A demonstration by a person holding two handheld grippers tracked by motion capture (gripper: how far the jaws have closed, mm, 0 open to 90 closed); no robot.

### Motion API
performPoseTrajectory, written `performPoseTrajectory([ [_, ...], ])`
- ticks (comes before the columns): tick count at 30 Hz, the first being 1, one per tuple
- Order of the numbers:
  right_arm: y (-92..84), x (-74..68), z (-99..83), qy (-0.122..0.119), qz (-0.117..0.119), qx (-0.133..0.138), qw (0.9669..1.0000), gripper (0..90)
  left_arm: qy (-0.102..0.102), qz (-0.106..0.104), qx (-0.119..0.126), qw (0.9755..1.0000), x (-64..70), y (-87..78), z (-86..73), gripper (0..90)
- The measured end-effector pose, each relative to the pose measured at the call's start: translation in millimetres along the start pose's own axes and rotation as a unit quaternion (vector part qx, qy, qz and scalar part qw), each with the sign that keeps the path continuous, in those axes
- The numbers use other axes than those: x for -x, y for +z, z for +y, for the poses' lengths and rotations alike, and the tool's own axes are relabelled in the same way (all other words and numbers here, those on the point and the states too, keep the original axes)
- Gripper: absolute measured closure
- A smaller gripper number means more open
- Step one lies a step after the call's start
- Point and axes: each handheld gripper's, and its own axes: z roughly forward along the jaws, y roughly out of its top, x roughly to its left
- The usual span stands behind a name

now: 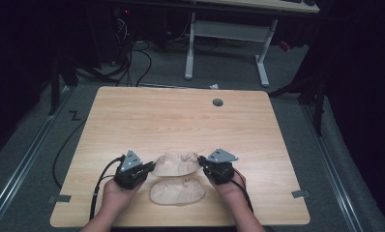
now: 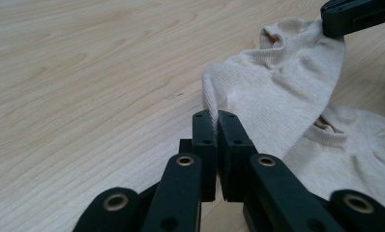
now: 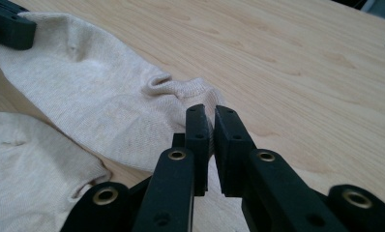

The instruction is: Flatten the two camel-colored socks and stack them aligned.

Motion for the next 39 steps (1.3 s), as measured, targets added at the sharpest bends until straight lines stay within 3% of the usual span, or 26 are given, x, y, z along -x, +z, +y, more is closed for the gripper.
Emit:
performPoseTrajectory([
  [6, -1.2, -3.7, 0.9, -0.011, 0.009, 0.001, 0.9999, 84.9, -0.009, -0.004, 0.002, 0.9999, -2.1, -8.0, 0.2, 86.8],
  [12, -12.7, -7.4, -4.0, -0.019, 0.003, 0.003, 0.9998, 84.9, 0.010, -0.008, -0.004, 0.9999, 6.8, -9.8, 0.5, 86.8],
  [18, -26.9, -11.3, -10.8, -0.022, 0.004, 0.006, 0.9997, 84.9, 0.009, -0.027, -0.008, 0.9996, 16.7, -17.7, -2.2, 86.9],
  [28, -45.5, -23.9, -30.0, -0.033, 0.021, -0.003, 0.9992, 84.8, 0.021, -0.033, -0.037, 0.9986, 37.0, -25.6, -17.9, 86.9],
  [35, -43.0, -34.4, -40.4, -0.036, 0.036, -0.023, 0.9984, 84.7, 0.032, -0.030, -0.059, 0.9973, 45.2, -26.5, -26.9, 86.9],
  [39, -40.9, -37.2, -42.9, -0.038, 0.040, -0.031, 0.9980, 84.7, 0.027, -0.030, -0.068, 0.9969, 44.4, -26.1, -31.1, 86.8],
])
